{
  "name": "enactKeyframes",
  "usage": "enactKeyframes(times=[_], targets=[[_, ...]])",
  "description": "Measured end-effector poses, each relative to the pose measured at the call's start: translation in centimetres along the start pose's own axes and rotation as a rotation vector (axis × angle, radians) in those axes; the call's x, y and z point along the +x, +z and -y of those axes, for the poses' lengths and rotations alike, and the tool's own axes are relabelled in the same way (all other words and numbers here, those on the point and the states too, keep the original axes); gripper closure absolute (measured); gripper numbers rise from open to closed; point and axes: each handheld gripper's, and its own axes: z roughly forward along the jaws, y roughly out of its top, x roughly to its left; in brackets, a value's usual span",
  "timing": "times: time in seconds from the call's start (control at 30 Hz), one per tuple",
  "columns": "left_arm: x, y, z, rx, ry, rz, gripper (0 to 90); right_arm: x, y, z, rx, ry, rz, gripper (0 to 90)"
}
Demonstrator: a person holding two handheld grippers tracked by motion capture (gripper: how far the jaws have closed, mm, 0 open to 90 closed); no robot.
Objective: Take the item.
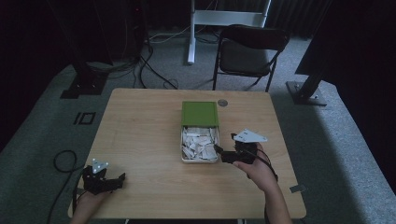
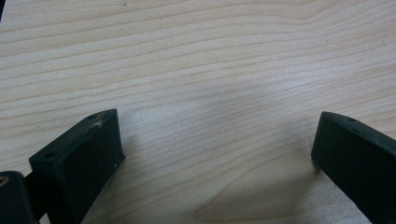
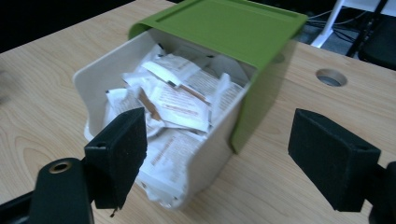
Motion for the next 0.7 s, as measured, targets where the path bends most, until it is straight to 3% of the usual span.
enactKeyframes(times=[0.33, 0.7], targets=[[0.0, 0.0, 0.0, 0.0, 0.0, 0.0, 2.7, 1.9, 2.0, -1.2, 0.014, -0.044, -0.053, 19.6], [0.0, 0.0, 0.0, 0.0, 0.0, 0.0, 2.7, 4.5, 4.4, -1.2, 0.043, -0.089, -0.106, 22.7]])
